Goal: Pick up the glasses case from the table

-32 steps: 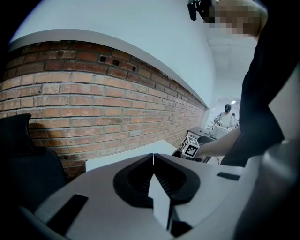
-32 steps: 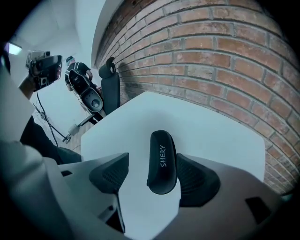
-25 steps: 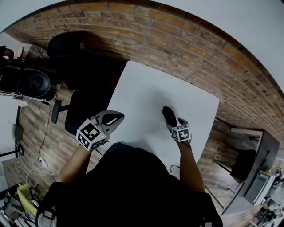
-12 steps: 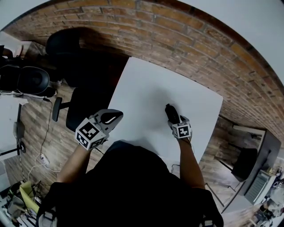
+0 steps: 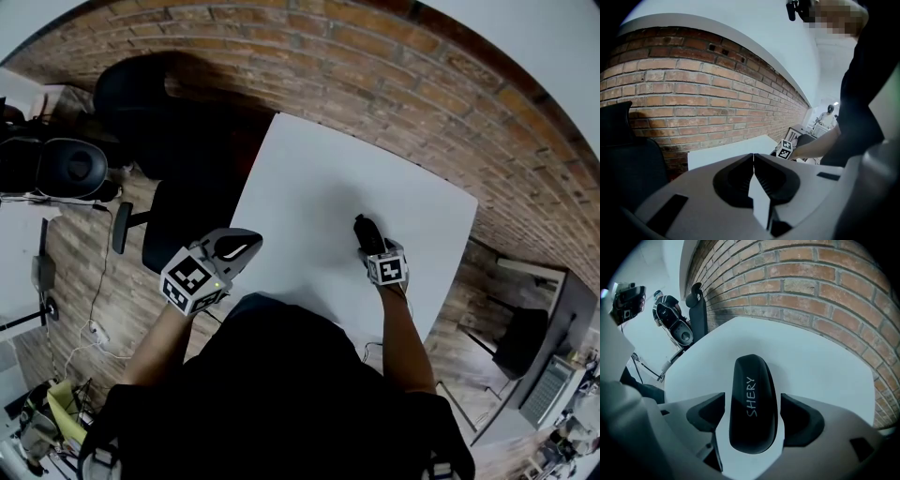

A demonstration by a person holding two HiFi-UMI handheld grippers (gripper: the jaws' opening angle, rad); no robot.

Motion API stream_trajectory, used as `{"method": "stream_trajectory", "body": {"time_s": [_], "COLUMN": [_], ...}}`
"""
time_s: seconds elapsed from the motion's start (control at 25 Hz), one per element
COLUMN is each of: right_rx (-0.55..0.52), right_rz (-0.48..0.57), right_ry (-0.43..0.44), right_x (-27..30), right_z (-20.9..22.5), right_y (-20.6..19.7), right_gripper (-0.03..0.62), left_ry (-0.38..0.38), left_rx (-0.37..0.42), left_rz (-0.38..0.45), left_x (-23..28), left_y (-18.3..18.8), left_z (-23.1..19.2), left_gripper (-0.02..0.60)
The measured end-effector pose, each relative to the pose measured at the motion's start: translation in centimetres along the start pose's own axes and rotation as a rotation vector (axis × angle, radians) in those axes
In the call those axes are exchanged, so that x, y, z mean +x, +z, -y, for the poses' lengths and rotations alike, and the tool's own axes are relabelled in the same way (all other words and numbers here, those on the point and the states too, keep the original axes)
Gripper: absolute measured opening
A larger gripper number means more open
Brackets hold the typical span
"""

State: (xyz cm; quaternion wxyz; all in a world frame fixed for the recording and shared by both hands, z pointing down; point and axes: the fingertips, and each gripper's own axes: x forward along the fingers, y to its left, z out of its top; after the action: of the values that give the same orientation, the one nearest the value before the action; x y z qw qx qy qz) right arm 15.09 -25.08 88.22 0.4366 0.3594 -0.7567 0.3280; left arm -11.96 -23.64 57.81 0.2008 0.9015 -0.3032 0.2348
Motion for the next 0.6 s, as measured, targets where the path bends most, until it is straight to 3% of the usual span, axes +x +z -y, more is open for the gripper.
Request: {"method": "stream_trajectory", "body": {"time_s": [0.6], "right_rx": [-0.009], "right_rz": [-0.067], "right_ry": [-0.002], "right_x": [2.3], "right_z": [0.2], "right_y": [-1.2], "right_gripper": [0.349], "left_ry": [-0.016], "left_rx": [-0.017], "left_rz": [-0.007], "left_x": [0.7], "left_y": [-0.4], "left_z": [-0.4], "left_gripper": [0.012]}}
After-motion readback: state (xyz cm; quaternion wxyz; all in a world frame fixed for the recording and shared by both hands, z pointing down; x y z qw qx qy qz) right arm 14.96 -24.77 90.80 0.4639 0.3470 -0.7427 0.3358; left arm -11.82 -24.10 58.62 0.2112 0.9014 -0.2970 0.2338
